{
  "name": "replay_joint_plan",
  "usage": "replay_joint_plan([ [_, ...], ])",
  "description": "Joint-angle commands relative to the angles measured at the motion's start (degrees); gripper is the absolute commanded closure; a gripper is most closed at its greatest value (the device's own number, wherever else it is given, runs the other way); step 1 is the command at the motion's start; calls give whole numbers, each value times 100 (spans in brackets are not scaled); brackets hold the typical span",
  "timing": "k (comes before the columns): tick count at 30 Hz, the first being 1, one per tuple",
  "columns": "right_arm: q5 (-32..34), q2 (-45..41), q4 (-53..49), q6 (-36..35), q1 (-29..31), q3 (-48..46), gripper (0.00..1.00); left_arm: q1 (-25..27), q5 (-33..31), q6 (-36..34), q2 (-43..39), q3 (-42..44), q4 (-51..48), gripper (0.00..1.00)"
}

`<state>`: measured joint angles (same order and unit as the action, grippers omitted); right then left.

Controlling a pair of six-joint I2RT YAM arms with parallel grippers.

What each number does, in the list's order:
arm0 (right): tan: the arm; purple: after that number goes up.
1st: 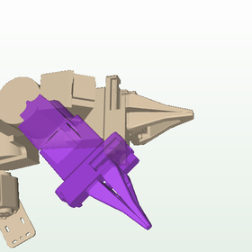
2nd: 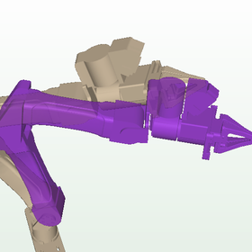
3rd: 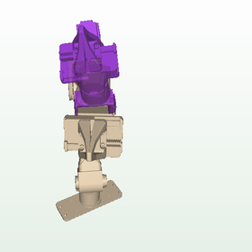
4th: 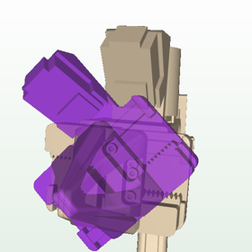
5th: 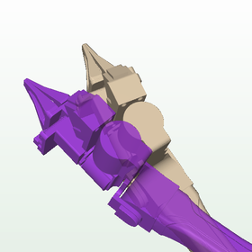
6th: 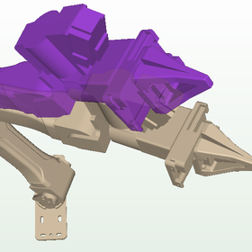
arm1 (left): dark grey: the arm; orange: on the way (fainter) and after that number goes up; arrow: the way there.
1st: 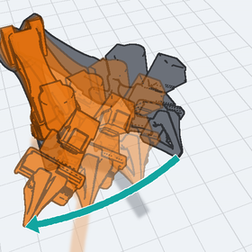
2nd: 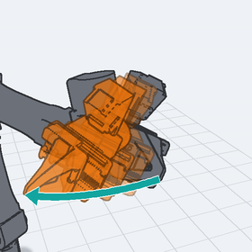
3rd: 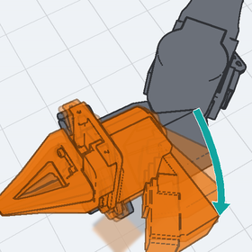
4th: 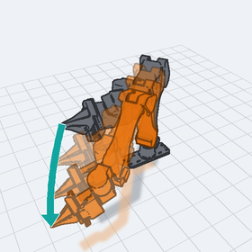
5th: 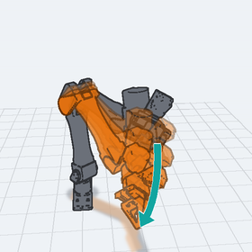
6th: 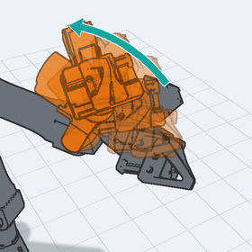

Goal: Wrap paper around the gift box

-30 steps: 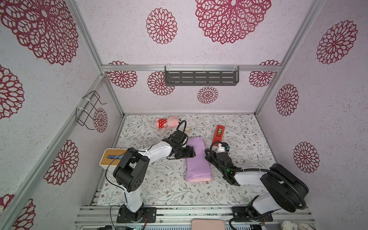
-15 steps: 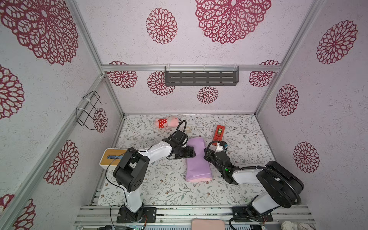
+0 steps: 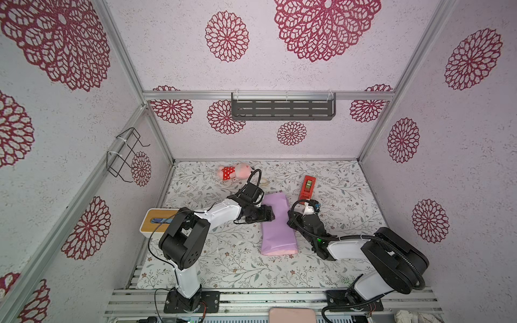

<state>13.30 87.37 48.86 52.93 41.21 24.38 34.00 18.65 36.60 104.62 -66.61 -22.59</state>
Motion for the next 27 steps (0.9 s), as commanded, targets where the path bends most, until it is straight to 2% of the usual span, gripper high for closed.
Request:
replay_joint_plan([
  [1,50,-205,-207,-246,54,-65,100,-30,-473,-73,279,254,-264,20],
  [15,-137,-305,-716,-503,54,-30,100,-42,-465,-71,270,236,-246,20],
  [27,-258,-323,-767,-579,54,-30,91,-39,-457,-81,253,262,-237,20],
])
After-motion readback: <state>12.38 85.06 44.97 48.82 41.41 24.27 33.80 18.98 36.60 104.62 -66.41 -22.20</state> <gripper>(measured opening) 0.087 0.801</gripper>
